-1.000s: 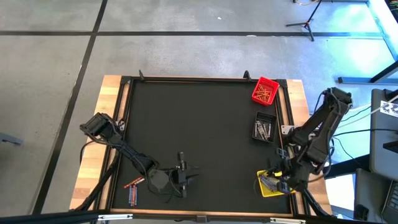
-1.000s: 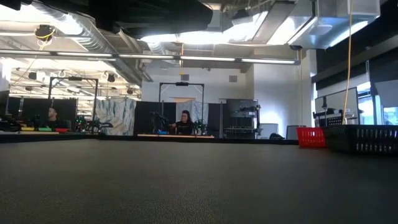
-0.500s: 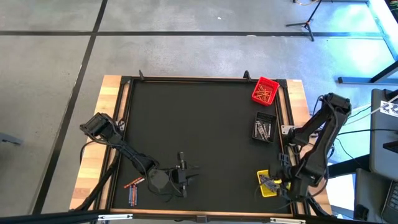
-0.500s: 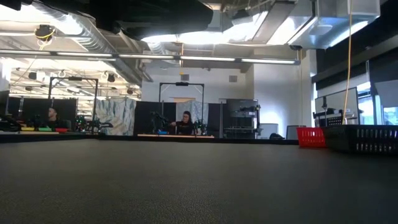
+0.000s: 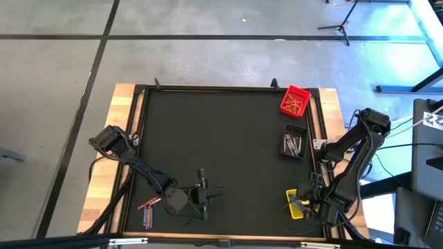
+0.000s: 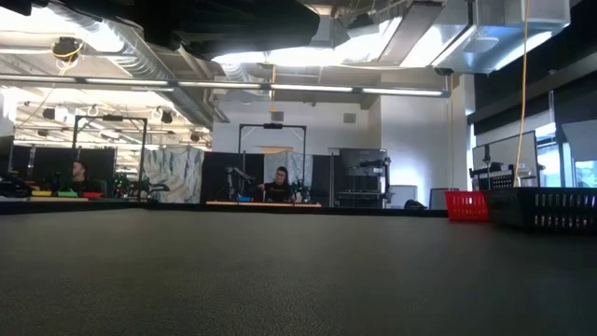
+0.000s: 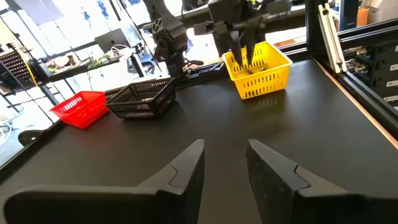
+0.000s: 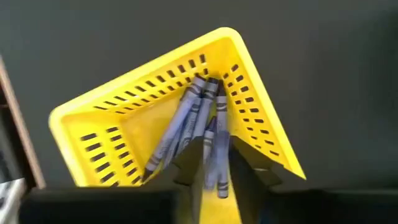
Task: Sort crayons
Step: Put the blue crayon into the yellow bin, then put the orange crayon into the red bin
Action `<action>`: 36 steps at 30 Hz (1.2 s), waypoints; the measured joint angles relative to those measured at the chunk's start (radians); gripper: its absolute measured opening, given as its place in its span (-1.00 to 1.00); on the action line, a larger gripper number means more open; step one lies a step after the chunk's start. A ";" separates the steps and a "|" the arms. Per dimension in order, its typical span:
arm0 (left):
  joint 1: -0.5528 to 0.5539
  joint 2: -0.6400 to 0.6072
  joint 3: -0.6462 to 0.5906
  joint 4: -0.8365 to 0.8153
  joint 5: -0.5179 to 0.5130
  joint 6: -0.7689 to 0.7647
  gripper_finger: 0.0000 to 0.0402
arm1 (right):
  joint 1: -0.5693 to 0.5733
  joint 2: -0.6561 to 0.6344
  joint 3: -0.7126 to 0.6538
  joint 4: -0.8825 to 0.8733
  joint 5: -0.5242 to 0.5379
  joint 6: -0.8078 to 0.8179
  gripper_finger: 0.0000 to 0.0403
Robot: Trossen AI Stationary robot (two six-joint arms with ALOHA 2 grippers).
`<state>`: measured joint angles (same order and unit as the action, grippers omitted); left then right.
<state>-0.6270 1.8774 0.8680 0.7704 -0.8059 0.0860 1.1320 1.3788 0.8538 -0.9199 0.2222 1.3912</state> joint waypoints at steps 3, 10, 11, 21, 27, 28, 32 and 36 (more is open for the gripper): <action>0.000 0.000 0.000 0.000 0.000 0.000 -0.45 | -0.022 -0.022 0.032 -0.007 -0.001 -0.007 -0.42; 0.010 0.000 0.000 0.001 0.007 -0.032 -0.45 | -0.115 -0.034 0.070 0.080 0.288 -0.241 -0.10; 0.012 0.000 0.000 0.001 0.007 -0.041 -0.45 | -0.131 -0.034 0.062 0.127 0.347 -0.305 -0.09; 0.018 -0.128 0.024 -0.337 0.042 -0.188 -0.45 | -0.358 -0.032 -0.194 0.899 0.418 -1.033 -0.08; 0.018 -0.234 0.050 -0.714 0.183 -0.448 -0.45 | -0.514 -0.032 -0.377 1.485 0.249 -1.298 -0.08; 0.018 -0.248 0.055 -0.777 0.218 -0.488 -0.45 | -0.537 -0.032 -0.394 1.544 0.221 -1.320 -0.08; 0.018 -0.274 0.079 -1.011 0.376 -0.657 -0.45 | -0.603 -0.032 -0.412 1.630 0.130 -1.368 -0.08; 0.000 -0.275 0.093 -1.200 0.501 -0.818 -0.45 | -0.624 -0.032 -0.411 1.629 0.118 -1.371 -0.08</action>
<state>-0.6272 1.6024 0.9615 -0.4294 -0.3045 -0.7322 0.5076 1.3464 0.4427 0.7090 0.3401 0.0204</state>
